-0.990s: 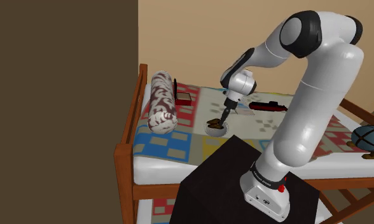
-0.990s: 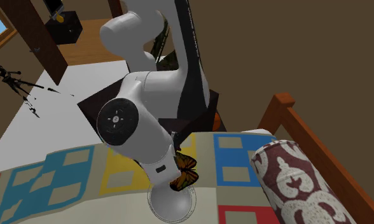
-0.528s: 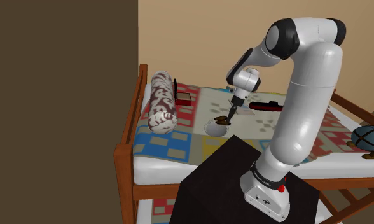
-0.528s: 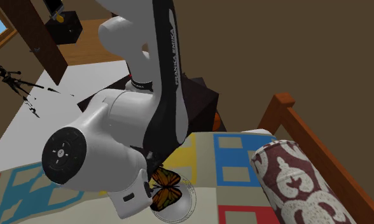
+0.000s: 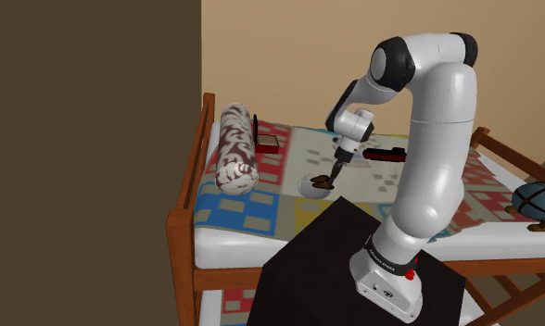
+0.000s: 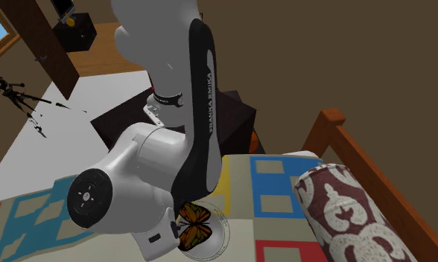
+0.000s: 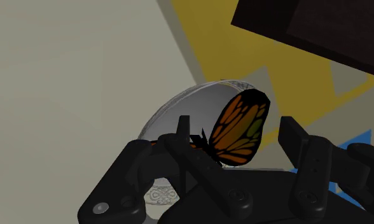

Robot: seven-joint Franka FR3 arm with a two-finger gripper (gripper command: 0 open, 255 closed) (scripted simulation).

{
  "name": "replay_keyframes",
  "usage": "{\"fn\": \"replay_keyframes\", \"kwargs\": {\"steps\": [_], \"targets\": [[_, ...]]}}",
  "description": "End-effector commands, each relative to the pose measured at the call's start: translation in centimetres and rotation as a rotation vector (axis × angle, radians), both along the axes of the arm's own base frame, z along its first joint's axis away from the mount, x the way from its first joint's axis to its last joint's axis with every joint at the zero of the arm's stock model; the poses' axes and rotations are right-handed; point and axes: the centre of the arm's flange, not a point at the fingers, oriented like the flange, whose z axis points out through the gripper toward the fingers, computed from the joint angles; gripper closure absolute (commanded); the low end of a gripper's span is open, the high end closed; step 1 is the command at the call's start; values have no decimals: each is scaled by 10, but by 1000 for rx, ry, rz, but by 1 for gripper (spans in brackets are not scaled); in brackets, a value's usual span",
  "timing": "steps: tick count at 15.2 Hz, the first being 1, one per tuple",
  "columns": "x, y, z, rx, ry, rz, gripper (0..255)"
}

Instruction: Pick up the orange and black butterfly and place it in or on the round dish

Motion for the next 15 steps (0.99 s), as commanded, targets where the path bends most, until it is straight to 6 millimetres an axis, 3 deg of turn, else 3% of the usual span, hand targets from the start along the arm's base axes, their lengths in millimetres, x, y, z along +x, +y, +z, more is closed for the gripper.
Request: {"fn": "replay_keyframes", "kwargs": {"steps": [1,5,13,14,15], "targets": [[1,0,-10,0,0,0,255],[1,0,-31,0,0,0,255],[1,0,-33,0,0,0,255],[1,0,-33,0,0,0,0],[1,0,-33,0,0,0,0]]}}
